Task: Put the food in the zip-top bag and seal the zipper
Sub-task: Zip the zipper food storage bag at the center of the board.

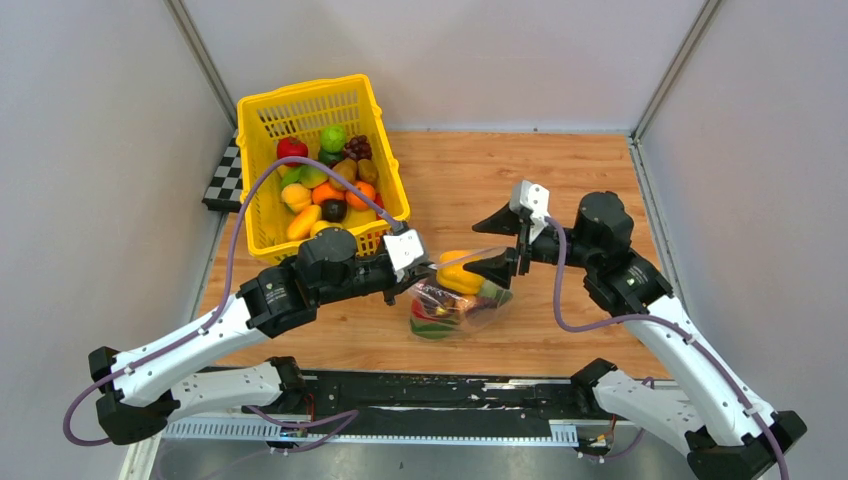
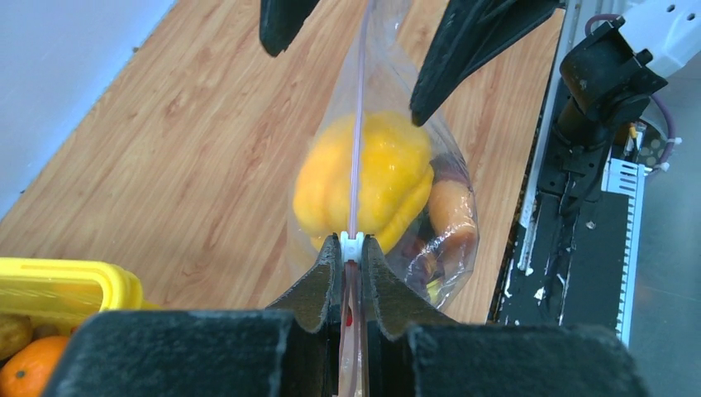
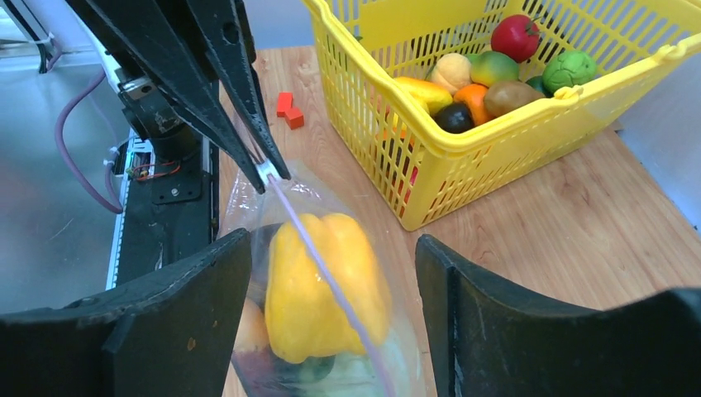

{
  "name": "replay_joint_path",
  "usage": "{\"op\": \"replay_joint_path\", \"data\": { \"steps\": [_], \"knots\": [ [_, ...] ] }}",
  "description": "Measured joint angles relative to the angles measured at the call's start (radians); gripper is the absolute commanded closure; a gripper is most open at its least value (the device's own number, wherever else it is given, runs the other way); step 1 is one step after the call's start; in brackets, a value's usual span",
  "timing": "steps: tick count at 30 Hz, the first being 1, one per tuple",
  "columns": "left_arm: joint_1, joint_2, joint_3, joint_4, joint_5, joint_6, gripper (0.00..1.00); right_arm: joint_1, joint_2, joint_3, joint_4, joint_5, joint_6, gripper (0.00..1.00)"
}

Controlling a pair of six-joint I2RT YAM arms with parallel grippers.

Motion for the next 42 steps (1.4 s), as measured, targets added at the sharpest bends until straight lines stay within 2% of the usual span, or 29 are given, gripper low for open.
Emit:
{"op": "replay_joint_path", "data": {
  "steps": [6,11,13,15,19,23,26,34,42],
  "knots": [
    [0.000,0.003,0.002,0.008,0.013,-0.003,1.00,0.019,0.081,0.057,-0.101,-0.031,-0.086,0.32],
    [0.000,0.004,0.002,0.016,0.019,-0.006,1.00,0.057,0.124,0.092,-0.158,-0.051,-0.142,0.49],
    [0.000,0.004,0.002,0.020,0.023,-0.007,1.00,0.067,0.133,0.097,-0.174,-0.055,-0.156,0.53],
    [0.000,0.004,0.002,0.023,0.024,-0.007,1.00,0.072,0.136,0.100,-0.186,-0.055,-0.163,0.61],
    [0.000,0.004,0.002,0.023,0.027,-0.007,1.00,0.079,0.136,0.100,-0.190,-0.052,-0.177,0.67],
    [0.000,0.003,0.002,0.023,0.027,-0.008,1.00,0.081,0.136,0.100,-0.190,-0.045,-0.181,0.90],
    [0.000,0.001,0.002,0.023,0.024,-0.008,1.00,0.085,0.134,0.100,-0.192,-0.044,-0.180,1.00],
    [0.000,-0.005,0.002,0.036,0.011,-0.011,1.00,0.093,0.093,0.091,-0.195,0.003,-0.175,1.00],
    [-0.001,-0.087,-0.026,0.005,-0.072,-0.009,1.00,0.100,-0.044,0.012,-0.152,0.185,-0.146,1.00]
  ]
}}
